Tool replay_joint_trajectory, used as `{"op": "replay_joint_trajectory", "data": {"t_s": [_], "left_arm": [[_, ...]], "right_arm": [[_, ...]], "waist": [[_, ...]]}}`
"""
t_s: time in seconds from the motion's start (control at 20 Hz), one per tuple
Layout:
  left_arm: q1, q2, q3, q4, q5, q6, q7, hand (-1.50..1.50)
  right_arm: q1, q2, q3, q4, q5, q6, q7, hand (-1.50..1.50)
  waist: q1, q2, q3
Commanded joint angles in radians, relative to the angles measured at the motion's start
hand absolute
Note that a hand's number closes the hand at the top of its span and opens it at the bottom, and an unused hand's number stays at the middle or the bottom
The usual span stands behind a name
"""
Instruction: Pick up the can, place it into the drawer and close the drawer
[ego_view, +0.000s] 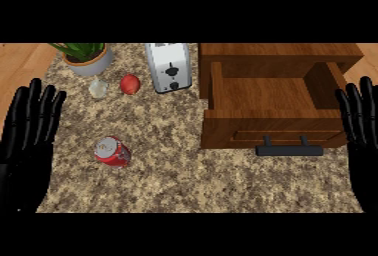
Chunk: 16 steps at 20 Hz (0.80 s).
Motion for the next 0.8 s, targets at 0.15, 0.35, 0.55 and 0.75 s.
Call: {"op": "replay_joint_trajectory", "data": {"t_s": [0.15,0.35,0.55,0.75], "left_arm": [[0.044,-0.020,0.041,-0.105,-0.049,0.079,0.071,-1.50],[0.250,-0.087,0.095,-0.028,-0.037,0.187,0.186,-1.50],[0.256,-0.088,0.018,-0.135,-0.118,0.273,0.334,-1.50],[0.281,-0.089,0.018,-0.177,-0.126,0.282,0.376,-1.50]], "right_arm": [[0.059,0.024,-0.006,-0.066,-0.041,0.006,0.015,-1.50],[0.089,0.045,-0.069,0.037,-0.046,-0.069,0.170,-1.50],[0.064,0.028,-0.076,0.018,-0.074,-0.062,0.271,-1.50],[0.085,0.028,-0.093,0.051,-0.075,-0.041,0.200,-1.50]], "waist": [[0.009,0.033,0.020],[0.036,0.038,0.018],[0.014,0.034,0.020],[0.011,0.034,0.020]]}}
